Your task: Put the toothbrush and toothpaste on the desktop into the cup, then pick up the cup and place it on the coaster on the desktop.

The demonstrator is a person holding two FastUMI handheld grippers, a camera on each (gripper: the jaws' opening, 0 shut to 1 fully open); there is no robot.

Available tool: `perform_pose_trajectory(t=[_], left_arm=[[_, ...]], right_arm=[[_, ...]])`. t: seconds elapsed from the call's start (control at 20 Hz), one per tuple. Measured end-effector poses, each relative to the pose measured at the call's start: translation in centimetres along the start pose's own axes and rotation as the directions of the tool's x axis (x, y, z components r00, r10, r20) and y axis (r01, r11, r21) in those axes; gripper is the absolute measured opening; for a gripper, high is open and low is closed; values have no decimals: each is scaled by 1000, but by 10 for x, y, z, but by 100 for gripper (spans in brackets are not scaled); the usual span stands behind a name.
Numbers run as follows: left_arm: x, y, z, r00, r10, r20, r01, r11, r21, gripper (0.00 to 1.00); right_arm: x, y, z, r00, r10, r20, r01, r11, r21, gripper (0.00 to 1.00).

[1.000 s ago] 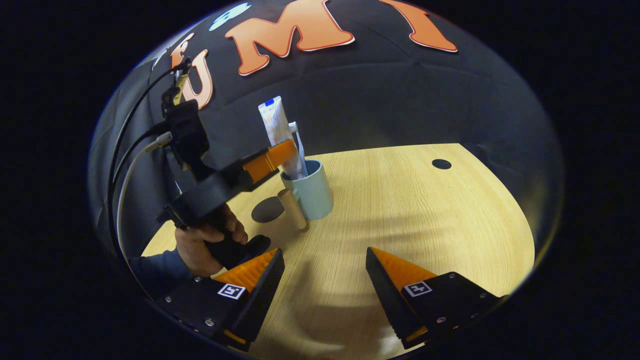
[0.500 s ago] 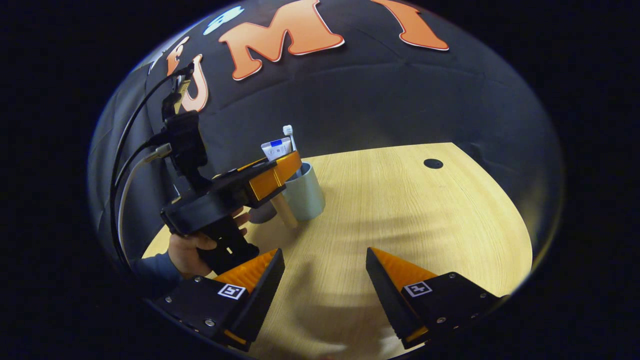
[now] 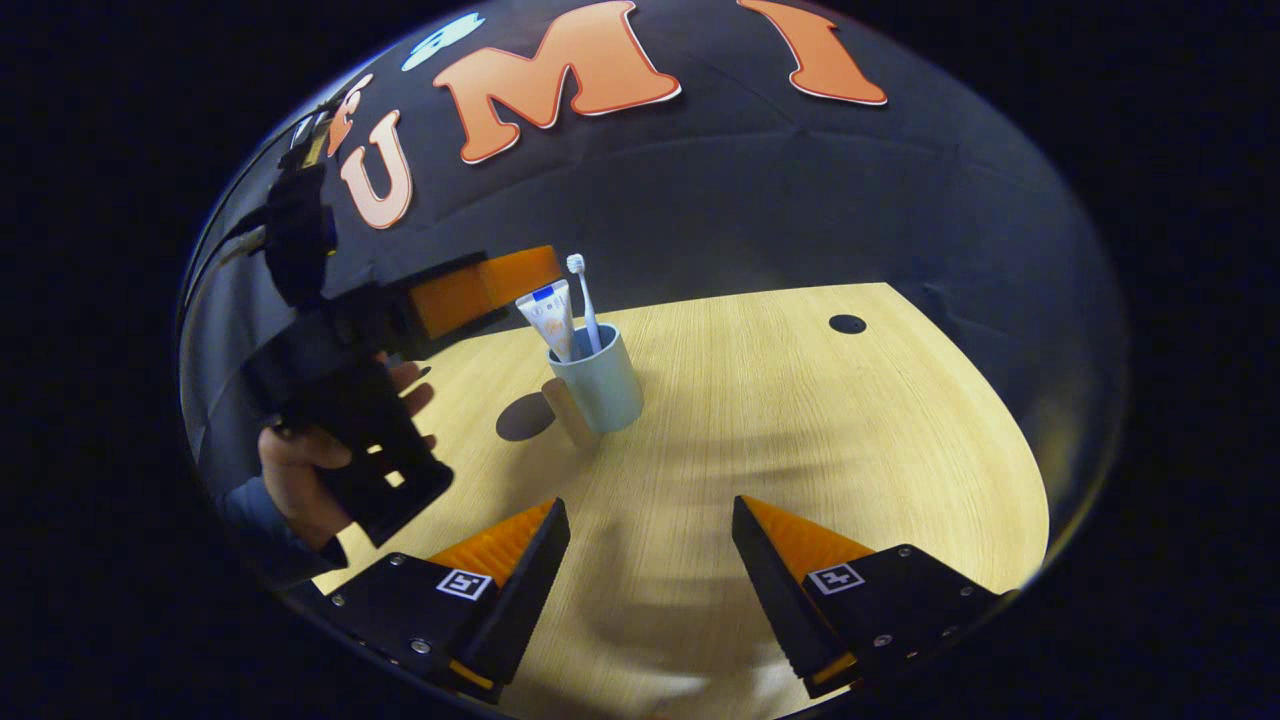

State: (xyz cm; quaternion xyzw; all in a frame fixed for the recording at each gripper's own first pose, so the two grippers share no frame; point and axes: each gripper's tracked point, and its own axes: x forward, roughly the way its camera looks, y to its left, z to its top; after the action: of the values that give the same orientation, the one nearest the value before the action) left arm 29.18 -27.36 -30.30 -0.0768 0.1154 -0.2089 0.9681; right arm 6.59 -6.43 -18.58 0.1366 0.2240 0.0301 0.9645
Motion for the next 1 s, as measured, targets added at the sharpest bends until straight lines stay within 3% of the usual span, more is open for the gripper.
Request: perform_pose_trajectory(t=[0.3,0.65,1.0], left_arm=[[-72,27,31,998,33,-49,-31,999,40,97],[-145,74,63,990,128,-61,-123,990,69,97],[-205,122,51,956,249,-157,-234,966,106,97]], right_arm=[[2,23,28,1000,10,6,-10,1000,2,99],[32,54,55,999,-8,-39,7,999,-43,98],[76,84,58,990,-28,-135,14,994,-110,96]])
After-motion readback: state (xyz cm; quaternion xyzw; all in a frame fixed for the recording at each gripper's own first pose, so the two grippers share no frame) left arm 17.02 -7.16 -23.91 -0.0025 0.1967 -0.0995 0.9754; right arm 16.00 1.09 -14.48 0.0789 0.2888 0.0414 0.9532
